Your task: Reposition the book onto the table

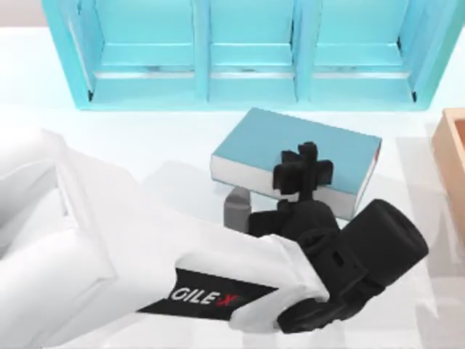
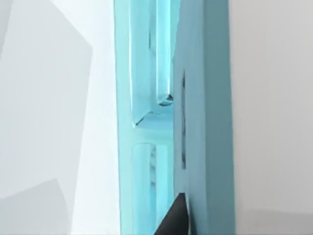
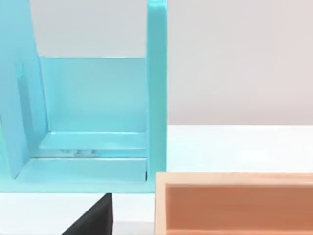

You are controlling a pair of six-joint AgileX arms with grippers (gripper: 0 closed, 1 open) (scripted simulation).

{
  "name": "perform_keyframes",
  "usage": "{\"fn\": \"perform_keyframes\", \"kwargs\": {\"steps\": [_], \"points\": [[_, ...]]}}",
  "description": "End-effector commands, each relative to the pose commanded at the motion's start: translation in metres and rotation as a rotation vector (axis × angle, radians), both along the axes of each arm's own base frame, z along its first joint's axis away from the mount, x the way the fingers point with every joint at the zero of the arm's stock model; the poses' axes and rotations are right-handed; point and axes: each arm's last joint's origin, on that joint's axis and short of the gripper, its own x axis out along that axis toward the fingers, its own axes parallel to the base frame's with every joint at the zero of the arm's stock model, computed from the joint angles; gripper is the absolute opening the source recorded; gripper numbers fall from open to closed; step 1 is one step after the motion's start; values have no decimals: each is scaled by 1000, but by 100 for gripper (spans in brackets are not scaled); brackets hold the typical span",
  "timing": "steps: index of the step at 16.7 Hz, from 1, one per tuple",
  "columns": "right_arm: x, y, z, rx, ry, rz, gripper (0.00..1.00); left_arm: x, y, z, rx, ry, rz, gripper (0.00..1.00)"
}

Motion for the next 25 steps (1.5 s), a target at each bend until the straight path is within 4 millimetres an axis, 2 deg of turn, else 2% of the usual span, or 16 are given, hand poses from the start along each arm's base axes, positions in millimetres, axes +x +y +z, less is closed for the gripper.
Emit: {"fn": "perform_keyframes", "kwargs": {"steps": [5, 9, 22, 25], "points": [[0, 0, 0, 0, 0, 0, 100, 0, 0, -25, 4, 3, -1, 0], [0, 0, 0, 0, 0, 0, 100, 0, 0, -27, 2, 2, 0, 0], [0, 0, 0, 0, 0, 0, 100, 0, 0, -27, 2, 2, 0, 98], [0, 0, 0, 0, 0, 0, 100, 0, 0, -27, 2, 2, 0, 100]]}}
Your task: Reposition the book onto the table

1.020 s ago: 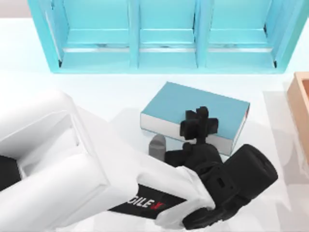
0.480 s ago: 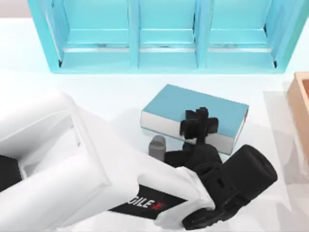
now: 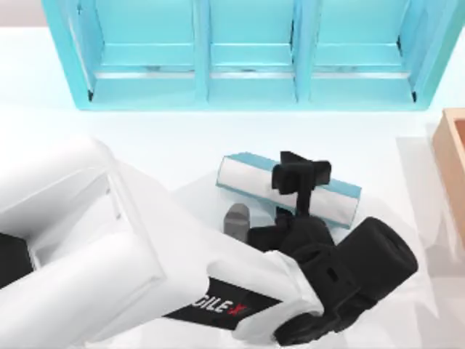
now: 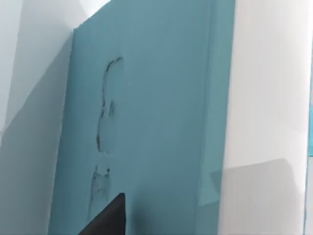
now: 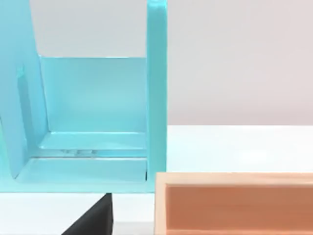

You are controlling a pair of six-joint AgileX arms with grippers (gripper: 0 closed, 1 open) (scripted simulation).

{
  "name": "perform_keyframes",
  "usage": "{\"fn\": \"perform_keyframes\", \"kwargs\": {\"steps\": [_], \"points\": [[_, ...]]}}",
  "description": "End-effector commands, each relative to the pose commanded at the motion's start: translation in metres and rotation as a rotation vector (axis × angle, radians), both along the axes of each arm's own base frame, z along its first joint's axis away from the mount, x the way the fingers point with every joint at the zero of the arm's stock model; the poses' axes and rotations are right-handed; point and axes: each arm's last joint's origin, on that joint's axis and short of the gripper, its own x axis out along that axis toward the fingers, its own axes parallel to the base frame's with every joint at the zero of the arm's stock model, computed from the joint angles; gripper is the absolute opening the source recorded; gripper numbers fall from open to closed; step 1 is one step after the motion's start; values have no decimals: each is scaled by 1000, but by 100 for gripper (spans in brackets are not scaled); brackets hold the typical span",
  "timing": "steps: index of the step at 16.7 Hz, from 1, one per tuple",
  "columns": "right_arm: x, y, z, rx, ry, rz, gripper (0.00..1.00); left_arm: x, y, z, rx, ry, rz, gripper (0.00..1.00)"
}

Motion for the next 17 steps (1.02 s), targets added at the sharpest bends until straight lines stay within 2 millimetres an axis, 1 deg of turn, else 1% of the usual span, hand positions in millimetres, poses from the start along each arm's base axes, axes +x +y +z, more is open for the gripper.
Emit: {"fn": "perform_keyframes", "kwargs": {"steps": [7, 9, 11, 13, 17], "points": [[0, 0, 0, 0, 0, 0, 100, -1, 0, -1, 4, 2, -1, 100], [0, 0, 0, 0, 0, 0, 100, -6, -2, -3, 4, 6, -2, 100], [0, 0, 0, 0, 0, 0, 100, -16, -6, -8, 5, 15, -1, 100], [0, 0, 0, 0, 0, 0, 100, -31, -10, -14, 5, 28, 2, 100], [0, 0, 0, 0, 0, 0, 100, -71, -12, -24, 24, 51, 11, 100]]}}
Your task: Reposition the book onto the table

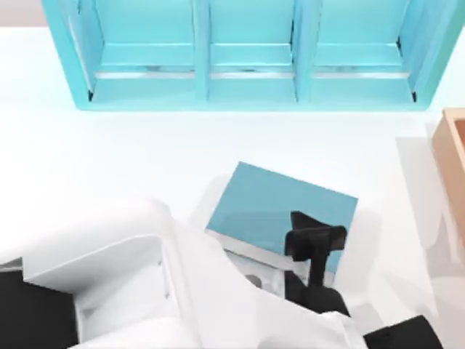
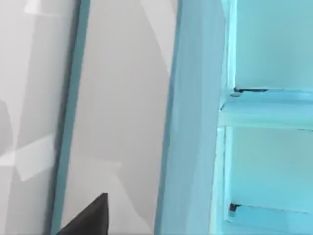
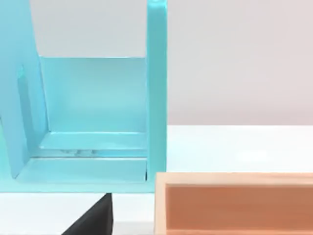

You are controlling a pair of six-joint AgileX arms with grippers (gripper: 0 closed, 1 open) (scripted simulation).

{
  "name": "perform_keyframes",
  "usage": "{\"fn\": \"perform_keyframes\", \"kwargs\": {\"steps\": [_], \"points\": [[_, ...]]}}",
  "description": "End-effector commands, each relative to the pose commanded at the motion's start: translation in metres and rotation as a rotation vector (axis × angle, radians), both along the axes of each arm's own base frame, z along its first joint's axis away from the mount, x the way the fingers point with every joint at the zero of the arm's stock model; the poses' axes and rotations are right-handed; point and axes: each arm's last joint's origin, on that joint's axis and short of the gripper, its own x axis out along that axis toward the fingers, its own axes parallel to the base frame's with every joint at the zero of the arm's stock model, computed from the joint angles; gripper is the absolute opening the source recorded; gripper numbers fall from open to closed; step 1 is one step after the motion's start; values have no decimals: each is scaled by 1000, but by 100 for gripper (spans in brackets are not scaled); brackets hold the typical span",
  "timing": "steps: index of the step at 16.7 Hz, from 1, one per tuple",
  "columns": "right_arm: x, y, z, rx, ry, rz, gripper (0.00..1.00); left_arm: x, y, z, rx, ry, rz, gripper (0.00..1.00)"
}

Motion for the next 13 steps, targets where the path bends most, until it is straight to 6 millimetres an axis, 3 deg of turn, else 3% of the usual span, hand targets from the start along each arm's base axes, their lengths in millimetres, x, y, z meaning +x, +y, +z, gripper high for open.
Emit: {"fn": "perform_keyframes", "kwargs": {"steps": [7, 13], "points": [[0, 0, 0, 0, 0, 0, 100, -62, 12, 19, 10, -24, 0, 100], [0, 0, 0, 0, 0, 0, 100, -80, 15, 33, -21, -49, -12, 100]]}}
